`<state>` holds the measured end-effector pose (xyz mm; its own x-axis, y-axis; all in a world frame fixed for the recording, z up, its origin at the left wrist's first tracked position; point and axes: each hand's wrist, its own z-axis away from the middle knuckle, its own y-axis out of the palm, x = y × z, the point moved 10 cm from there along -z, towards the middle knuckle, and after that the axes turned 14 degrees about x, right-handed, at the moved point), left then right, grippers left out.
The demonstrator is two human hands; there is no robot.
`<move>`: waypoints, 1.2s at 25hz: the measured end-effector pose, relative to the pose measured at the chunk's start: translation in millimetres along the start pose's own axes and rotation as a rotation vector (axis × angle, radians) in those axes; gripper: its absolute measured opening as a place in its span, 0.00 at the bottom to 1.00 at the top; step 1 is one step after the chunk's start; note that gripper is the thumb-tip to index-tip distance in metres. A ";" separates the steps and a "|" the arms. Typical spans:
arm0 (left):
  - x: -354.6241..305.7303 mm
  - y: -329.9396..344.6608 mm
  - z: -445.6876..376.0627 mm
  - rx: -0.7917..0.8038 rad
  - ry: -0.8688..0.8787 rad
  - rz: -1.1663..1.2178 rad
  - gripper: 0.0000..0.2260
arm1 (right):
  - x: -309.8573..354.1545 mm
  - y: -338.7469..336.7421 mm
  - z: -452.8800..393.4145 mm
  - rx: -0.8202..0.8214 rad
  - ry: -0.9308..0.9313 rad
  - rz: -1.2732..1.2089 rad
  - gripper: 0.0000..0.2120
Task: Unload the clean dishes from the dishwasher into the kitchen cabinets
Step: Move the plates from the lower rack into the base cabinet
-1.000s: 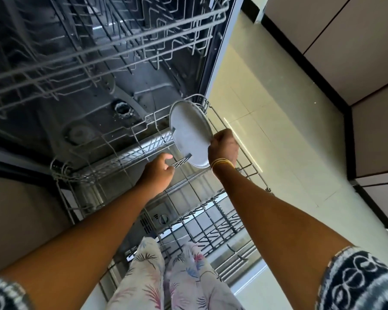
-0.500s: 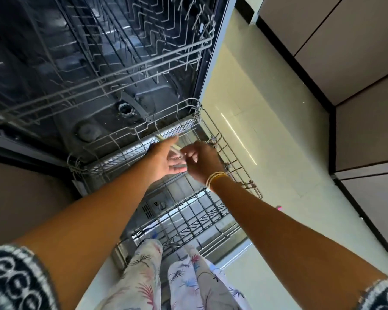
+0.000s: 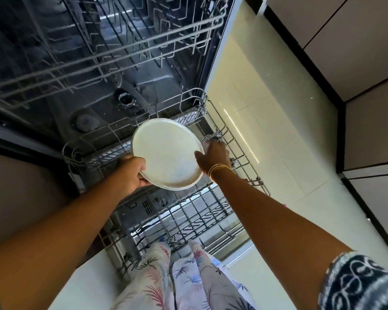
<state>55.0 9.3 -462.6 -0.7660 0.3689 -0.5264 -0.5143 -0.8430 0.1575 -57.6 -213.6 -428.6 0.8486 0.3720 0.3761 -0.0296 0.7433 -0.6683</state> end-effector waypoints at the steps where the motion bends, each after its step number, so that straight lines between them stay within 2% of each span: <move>1: 6.2 -3.8 0.4 0.012 -0.011 0.023 0.22 | -7.6 3.8 3.0 -0.005 0.072 -0.102 0.27; 3: 16.5 -9.9 4.4 0.022 -0.028 0.054 0.24 | -20.2 17.8 11.7 0.056 0.187 -0.389 0.31; 6: 21.7 -24.0 18.7 -0.045 -0.044 0.031 0.28 | -19.3 28.6 34.3 0.142 0.245 -0.694 0.22; 8: 24.2 -32.3 32.9 -0.090 -0.056 0.023 0.29 | -17.2 23.1 55.5 0.125 0.279 -0.696 0.18; 13: 24.5 -38.7 99.3 -0.079 -0.067 -0.001 0.28 | -0.1 0.9 148.4 0.075 0.294 -0.759 0.17; 16: 46.0 -38.8 142.4 -0.039 -0.067 0.012 0.27 | -4.2 0.1 193.9 0.072 0.303 -0.558 0.16; 19: 82.9 -50.0 194.4 -0.041 -0.046 0.066 0.22 | -10.3 21.8 237.9 0.094 0.286 -0.638 0.11; 21: 116.2 -57.0 228.4 -0.023 -0.049 0.116 0.19 | -18.3 37.3 270.2 0.097 0.286 -0.577 0.13; 23: 147.7 -63.9 259.0 0.018 -0.046 0.141 0.20 | -27.1 49.7 307.0 0.099 0.328 -0.468 0.09; 24: 161.5 -68.4 267.9 0.036 -0.049 0.136 0.20 | -18.1 50.4 318.8 0.110 0.236 -0.215 0.12; 25: 174.4 -73.7 278.2 0.055 -0.048 0.141 0.22 | -14.2 55.2 338.8 0.098 0.200 -0.190 0.15; 28: 218.5 -104.4 320.1 0.044 -0.038 0.143 0.27 | -25.5 92.7 384.2 0.071 0.176 -0.326 0.16; 30: 243.4 -129.0 350.3 0.030 -0.048 0.148 0.29 | -30.1 127.8 420.2 0.036 0.166 -0.517 0.15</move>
<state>-200.2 344.9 -318.4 -0.8517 0.2603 -0.4547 -0.4050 -0.8777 0.2561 -308.8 103.8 -255.6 0.8294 -0.1376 0.5414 0.3980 0.8256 -0.4000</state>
